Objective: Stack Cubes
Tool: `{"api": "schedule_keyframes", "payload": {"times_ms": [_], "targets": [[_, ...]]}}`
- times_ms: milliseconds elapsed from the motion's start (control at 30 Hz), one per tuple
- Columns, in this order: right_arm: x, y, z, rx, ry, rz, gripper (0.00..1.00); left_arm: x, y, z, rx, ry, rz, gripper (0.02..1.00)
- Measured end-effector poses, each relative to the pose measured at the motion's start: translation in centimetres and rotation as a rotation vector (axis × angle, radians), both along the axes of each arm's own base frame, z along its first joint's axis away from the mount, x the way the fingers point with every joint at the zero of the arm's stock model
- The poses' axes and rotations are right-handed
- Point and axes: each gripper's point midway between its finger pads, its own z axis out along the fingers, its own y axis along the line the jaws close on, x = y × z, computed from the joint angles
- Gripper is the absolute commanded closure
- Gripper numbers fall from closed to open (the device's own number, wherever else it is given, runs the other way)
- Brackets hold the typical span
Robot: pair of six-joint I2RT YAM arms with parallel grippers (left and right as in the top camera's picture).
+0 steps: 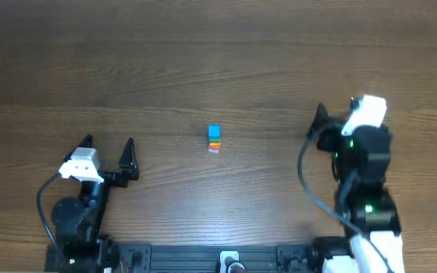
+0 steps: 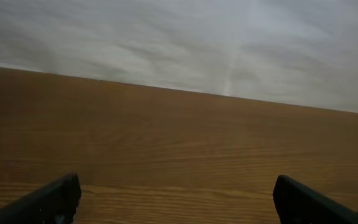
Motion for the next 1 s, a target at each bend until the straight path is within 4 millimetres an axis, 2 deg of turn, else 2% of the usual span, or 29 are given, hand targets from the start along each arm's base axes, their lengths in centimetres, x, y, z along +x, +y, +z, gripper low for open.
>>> {"api": "schedule_keyframes", "payload": {"times_ms": [133, 300, 567, 833, 1000], "targets": [[-1.7, 0.5, 0.1, 0.014, -0.141, 0.029, 0.007, 0.0, 0.0, 0.0, 0.000, 0.000, 0.000, 0.018], [-3.4, 1.4, -1.3, 0.030, -0.224, 0.080, 0.009, 0.0, 0.0, 0.0, 0.000, 0.000, 0.000, 0.018], [-4.4, 2.0, -2.9, 0.038, -0.323, 0.120, 0.009, 0.0, 0.0, 0.0, 0.000, 0.000, 0.000, 0.018], [-5.3, 2.9, -2.9, -0.085, -0.386, 0.204, 0.009, 0.0, 0.0, 0.0, 0.000, 0.000, 0.000, 0.018], [-5.3, 3.0, -4.1, -0.132, -0.375, 0.222, 0.014, 0.0, 0.0, 0.0, 0.000, 0.000, 0.000, 0.018]]}}
